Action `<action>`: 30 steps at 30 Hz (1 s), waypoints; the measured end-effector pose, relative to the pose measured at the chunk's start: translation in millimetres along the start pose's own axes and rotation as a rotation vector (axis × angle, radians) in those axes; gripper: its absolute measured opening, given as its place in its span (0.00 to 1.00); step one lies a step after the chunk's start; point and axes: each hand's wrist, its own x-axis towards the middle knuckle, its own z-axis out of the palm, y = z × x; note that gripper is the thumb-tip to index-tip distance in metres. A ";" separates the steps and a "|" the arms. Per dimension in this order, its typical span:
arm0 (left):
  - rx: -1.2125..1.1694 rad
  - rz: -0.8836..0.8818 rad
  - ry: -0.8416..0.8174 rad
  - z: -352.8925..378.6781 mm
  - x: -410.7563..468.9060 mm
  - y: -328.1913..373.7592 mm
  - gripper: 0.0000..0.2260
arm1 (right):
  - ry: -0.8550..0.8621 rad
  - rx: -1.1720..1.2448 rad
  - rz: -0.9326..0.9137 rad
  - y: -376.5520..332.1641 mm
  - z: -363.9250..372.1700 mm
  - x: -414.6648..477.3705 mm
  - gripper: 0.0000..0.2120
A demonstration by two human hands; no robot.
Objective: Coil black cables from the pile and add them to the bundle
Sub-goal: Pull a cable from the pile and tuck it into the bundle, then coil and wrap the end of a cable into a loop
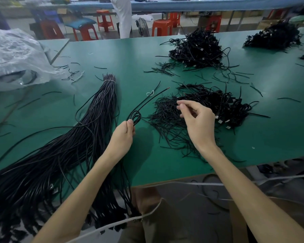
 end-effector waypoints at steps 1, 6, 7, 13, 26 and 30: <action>-0.001 -0.002 -0.002 -0.1 -0.1 0.9 0.19 | -0.015 0.070 0.016 -3.3 1.5 -3.1 0.09; -0.092 -0.044 -0.046 7.8 -3.4 8.5 0.19 | -0.179 0.399 0.179 -19.3 17.9 -23.6 0.09; -0.128 -0.056 -0.057 10.8 -4.8 11.1 0.19 | -0.218 0.433 0.202 -20.5 23.4 -29.1 0.09; -0.190 -0.051 -0.139 17.9 -16.8 25.4 0.19 | -0.249 0.464 0.227 -21.9 47.0 -52.7 0.09; -0.343 -0.142 -0.169 10.7 -34.0 38.5 0.19 | -0.097 -0.019 -0.277 -11.3 58.0 -66.3 0.12; -0.432 -0.163 -0.169 9.4 -35.8 34.8 0.21 | -0.150 0.008 -0.342 -5.2 56.5 -66.1 0.14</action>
